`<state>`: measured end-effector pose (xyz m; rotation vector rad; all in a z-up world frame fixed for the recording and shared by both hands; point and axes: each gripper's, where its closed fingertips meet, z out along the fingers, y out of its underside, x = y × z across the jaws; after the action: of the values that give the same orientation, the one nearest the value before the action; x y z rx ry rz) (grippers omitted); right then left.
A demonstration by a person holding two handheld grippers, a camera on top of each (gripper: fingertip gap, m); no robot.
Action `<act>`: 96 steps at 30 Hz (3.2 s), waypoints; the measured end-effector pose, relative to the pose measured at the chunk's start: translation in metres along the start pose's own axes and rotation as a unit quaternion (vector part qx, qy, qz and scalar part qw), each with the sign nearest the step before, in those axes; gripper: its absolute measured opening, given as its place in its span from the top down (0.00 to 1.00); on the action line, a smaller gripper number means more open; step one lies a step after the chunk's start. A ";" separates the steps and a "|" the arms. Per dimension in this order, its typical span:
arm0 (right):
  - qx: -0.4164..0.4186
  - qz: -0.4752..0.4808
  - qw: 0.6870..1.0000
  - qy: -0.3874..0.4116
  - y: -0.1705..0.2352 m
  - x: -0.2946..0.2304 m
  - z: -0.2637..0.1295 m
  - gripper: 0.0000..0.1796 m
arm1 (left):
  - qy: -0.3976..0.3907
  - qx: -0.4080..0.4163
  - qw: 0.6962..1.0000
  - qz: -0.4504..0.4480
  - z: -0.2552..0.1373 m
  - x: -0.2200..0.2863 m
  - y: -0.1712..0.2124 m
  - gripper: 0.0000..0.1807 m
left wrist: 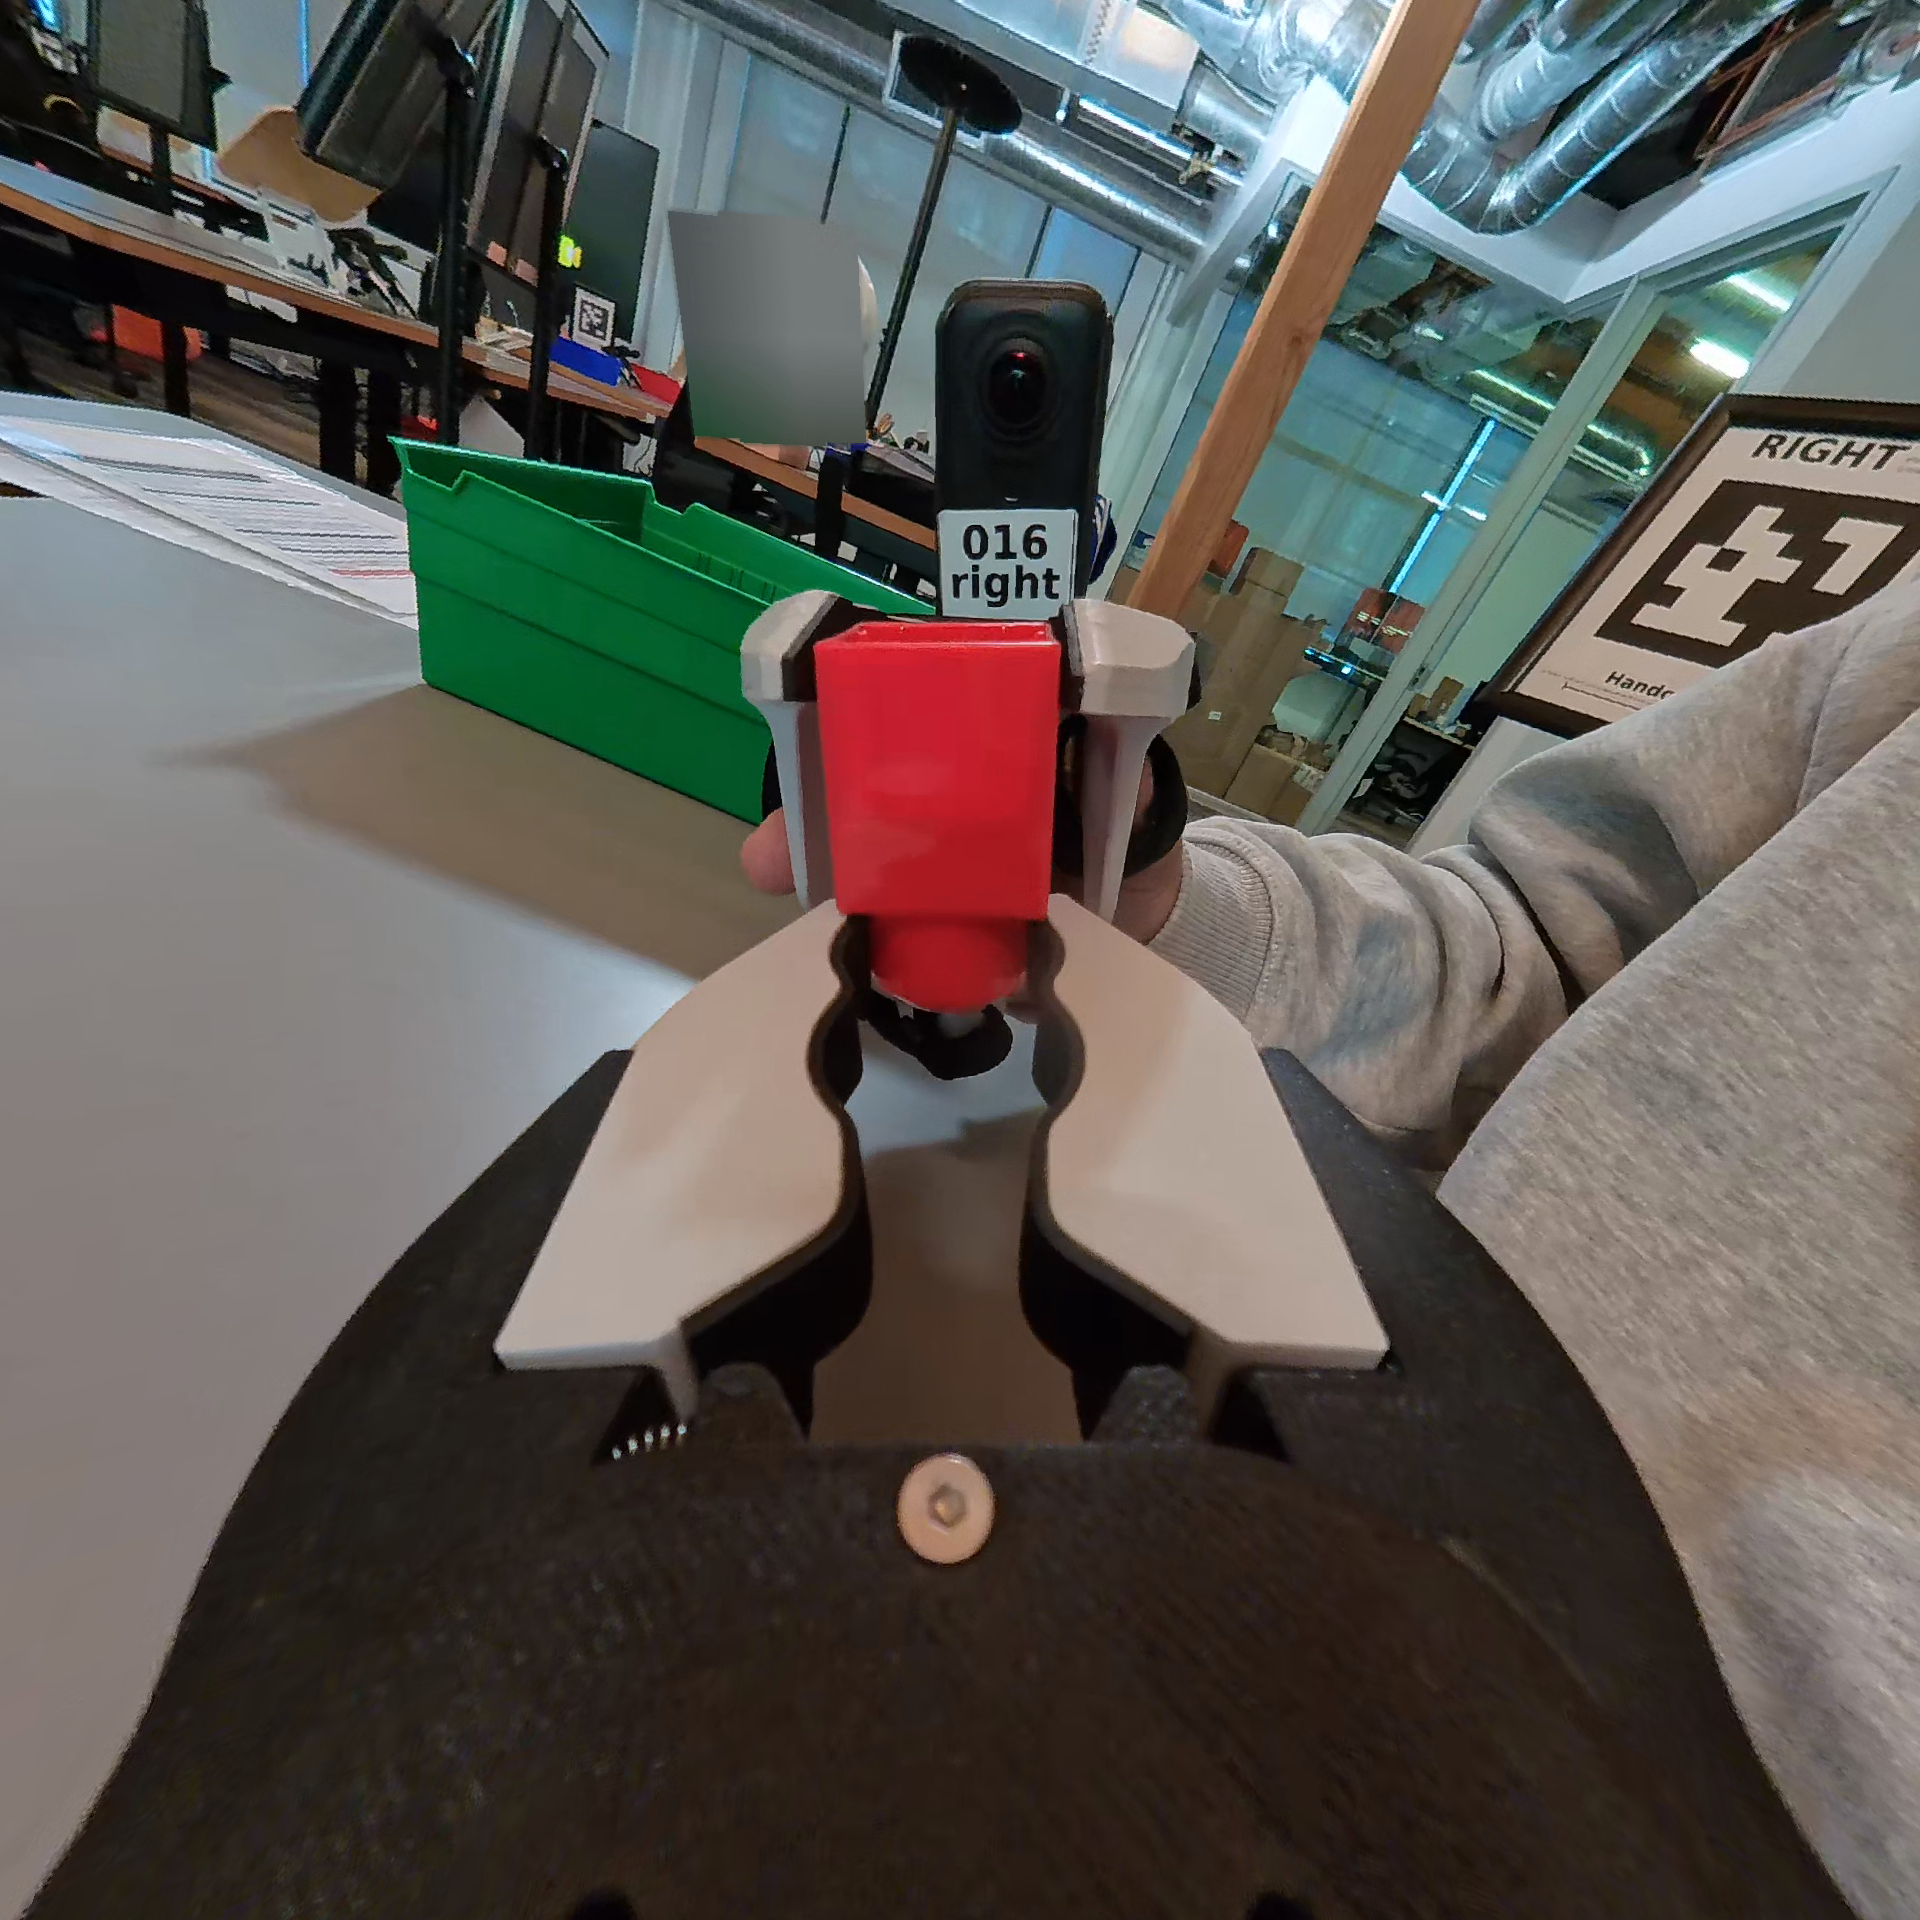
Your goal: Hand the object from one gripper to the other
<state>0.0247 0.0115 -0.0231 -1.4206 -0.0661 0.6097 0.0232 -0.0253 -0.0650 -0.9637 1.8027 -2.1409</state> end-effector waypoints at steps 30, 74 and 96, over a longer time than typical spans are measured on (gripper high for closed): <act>-0.001 -0.021 0.998 0.051 0.000 0.013 -0.003 0.73 | -0.048 0.043 0.998 0.002 -0.013 -0.016 -0.015 0.84; -0.061 -0.010 0.998 0.032 0.019 0.010 0.002 0.81 | -0.038 0.118 0.992 -0.004 -0.026 -0.012 -0.039 0.74; -0.060 0.001 0.998 0.030 0.021 0.011 0.003 0.78 | -0.045 0.128 0.991 -0.008 -0.031 -0.016 -0.042 0.81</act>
<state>0.0257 0.0199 -0.0455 -1.5537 -0.0538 0.5714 0.0285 0.0188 -0.0327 -0.9936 1.4391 -2.2302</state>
